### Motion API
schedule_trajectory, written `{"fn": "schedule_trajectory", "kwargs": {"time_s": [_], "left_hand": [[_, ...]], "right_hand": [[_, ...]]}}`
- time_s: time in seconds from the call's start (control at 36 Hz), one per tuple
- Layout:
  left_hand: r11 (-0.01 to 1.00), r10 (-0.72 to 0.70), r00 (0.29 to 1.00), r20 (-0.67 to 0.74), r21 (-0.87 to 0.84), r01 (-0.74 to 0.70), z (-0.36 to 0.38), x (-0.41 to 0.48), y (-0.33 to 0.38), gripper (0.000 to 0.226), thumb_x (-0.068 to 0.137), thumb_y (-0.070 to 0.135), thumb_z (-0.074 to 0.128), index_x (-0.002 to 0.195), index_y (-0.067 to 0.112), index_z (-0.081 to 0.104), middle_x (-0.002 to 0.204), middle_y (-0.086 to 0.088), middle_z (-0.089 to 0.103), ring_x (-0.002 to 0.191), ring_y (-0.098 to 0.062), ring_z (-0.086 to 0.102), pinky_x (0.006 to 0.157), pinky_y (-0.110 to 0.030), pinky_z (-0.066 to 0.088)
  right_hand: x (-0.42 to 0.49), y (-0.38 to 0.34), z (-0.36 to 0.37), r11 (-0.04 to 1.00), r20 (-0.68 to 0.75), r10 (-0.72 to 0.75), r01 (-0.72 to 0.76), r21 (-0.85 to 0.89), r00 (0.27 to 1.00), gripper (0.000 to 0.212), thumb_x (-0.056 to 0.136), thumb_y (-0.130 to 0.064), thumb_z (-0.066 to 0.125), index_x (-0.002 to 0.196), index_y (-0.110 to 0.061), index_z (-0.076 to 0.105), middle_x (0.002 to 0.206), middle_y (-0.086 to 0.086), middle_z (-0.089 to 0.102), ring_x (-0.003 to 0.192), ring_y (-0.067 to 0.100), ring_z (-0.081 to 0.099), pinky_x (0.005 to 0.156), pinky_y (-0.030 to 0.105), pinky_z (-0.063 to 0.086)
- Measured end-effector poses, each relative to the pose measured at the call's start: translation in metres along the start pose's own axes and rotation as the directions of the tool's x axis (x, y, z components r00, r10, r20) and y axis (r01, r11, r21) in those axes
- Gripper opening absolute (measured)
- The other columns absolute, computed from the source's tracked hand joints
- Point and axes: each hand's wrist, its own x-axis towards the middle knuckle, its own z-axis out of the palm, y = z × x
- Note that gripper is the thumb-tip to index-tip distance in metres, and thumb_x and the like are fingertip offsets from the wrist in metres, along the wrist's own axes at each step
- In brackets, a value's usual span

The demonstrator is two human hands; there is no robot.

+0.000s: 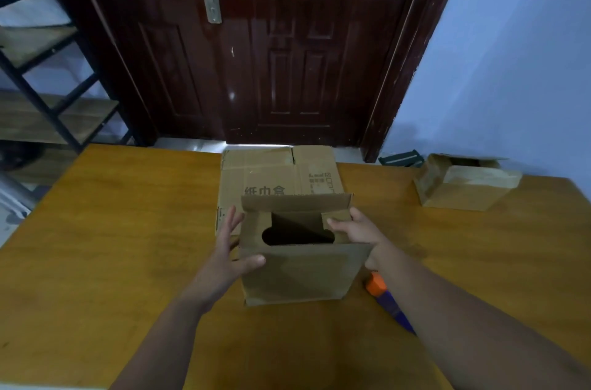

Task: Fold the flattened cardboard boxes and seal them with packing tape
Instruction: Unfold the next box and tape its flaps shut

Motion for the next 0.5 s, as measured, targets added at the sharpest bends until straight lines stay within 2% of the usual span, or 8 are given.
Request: {"fn": "schedule_trajectory", "kwargs": {"time_s": [0.06, 0.11, 0.17, 0.22, 0.28, 0.36, 0.42, 0.5], "left_hand": [[0.997, 0.001, 0.995, -0.103, 0.081, 0.008, 0.003, 0.008, 0.000, 0.108, 0.064, 0.056, 0.074, 0.143, 0.055, 0.000, 0.140, 0.036, 0.023, 0.129, -0.008, 0.028, 0.098, -0.036, 0.037], [0.996, -0.004, 0.986, -0.165, 0.082, 0.017, 0.007, 0.014, 0.004, 0.104, 0.067, 0.053, 0.071, 0.145, 0.052, 0.003, 0.141, 0.030, 0.024, 0.125, -0.008, 0.029, 0.096, -0.034, 0.036], [0.996, -0.021, 0.983, -0.183, 0.077, 0.035, 0.009, 0.018, 0.005, 0.098, 0.070, 0.050, 0.070, 0.147, 0.048, 0.009, 0.146, 0.023, 0.023, 0.127, -0.010, 0.030, 0.099, -0.037, 0.037], [0.990, -0.021, 0.983, -0.180, 0.130, 0.045, 0.010, 0.021, 0.007, 0.094, 0.074, 0.047, 0.070, 0.148, 0.046, 0.012, 0.151, 0.017, 0.020, 0.134, -0.015, 0.029, 0.107, -0.044, 0.036], [0.987, -0.021, 0.985, -0.173, 0.156, 0.048, 0.011, 0.023, 0.008, 0.092, 0.078, 0.042, 0.071, 0.148, 0.048, 0.011, 0.152, 0.013, 0.020, 0.136, -0.020, 0.029, 0.109, -0.050, 0.035], [0.990, -0.035, 0.985, -0.170, 0.129, 0.058, 0.012, 0.025, 0.010, 0.096, 0.079, 0.035, 0.073, 0.145, 0.054, 0.006, 0.152, 0.009, 0.021, 0.135, -0.021, 0.031, 0.108, -0.050, 0.036], [0.990, -0.053, 0.985, -0.166, 0.122, 0.073, 0.013, 0.026, 0.010, 0.098, 0.080, 0.032, 0.074, 0.143, 0.058, 0.004, 0.151, 0.007, 0.020, 0.135, -0.021, 0.031, 0.106, -0.047, 0.037], [0.987, -0.040, 0.981, -0.190, 0.145, 0.069, 0.018, 0.027, 0.010, 0.089, 0.082, 0.026, 0.074, 0.139, 0.061, 0.015, 0.147, 0.009, 0.022, 0.131, -0.018, 0.031, 0.100, -0.041, 0.041]], "right_hand": [[0.000, 0.001, -0.003, 0.998, 0.026, 0.026, -0.028, 0.063, 0.999, 0.042, 0.088, -0.015, 0.067, 0.125, -0.027, 0.052, 0.111, 0.004, 0.066, 0.099, 0.023, 0.065, 0.071, 0.035, 0.055], [0.003, 0.004, -0.006, 0.997, 0.044, 0.014, -0.017, 0.075, 0.999, 0.044, 0.087, -0.020, 0.067, 0.129, -0.027, 0.054, 0.118, 0.006, 0.066, 0.108, 0.026, 0.063, 0.088, 0.042, 0.052], [0.002, 0.007, -0.008, 0.995, 0.019, 0.035, -0.037, 0.089, 0.999, 0.046, 0.085, -0.036, 0.068, 0.129, -0.031, 0.055, 0.130, 0.006, 0.059, 0.122, 0.028, 0.053, 0.107, 0.052, 0.037], [0.001, 0.007, -0.008, 0.987, -0.018, 0.090, -0.087, 0.136, 0.996, 0.068, 0.073, -0.059, 0.069, 0.133, -0.030, 0.053, 0.138, 0.006, 0.052, 0.130, 0.029, 0.045, 0.112, 0.054, 0.028], [0.001, 0.010, -0.010, 0.974, 0.001, 0.098, -0.096, 0.207, 0.995, 0.087, 0.061, -0.072, 0.068, 0.135, -0.030, 0.051, 0.137, 0.007, 0.053, 0.128, 0.029, 0.047, 0.110, 0.053, 0.033], [-0.002, 0.009, -0.014, 0.965, 0.059, 0.037, -0.051, 0.258, 0.998, 0.061, 0.065, -0.082, 0.052, 0.108, -0.040, 0.065, 0.116, -0.001, 0.065, 0.112, 0.023, 0.058, 0.093, 0.047, 0.048], [0.001, 0.009, -0.019, 0.960, 0.052, 0.032, -0.045, 0.276, 0.998, 0.064, 0.068, -0.085, 0.039, 0.103, -0.037, 0.066, 0.103, -0.005, 0.069, 0.103, 0.016, 0.061, 0.079, 0.039, 0.051], [0.003, 0.006, -0.021, 0.955, 0.010, 0.040, -0.041, 0.294, 0.999, 0.061, 0.073, -0.076, 0.049, 0.103, -0.026, 0.067, 0.097, 0.000, 0.072, 0.098, 0.020, 0.065, 0.071, 0.036, 0.052]]}}
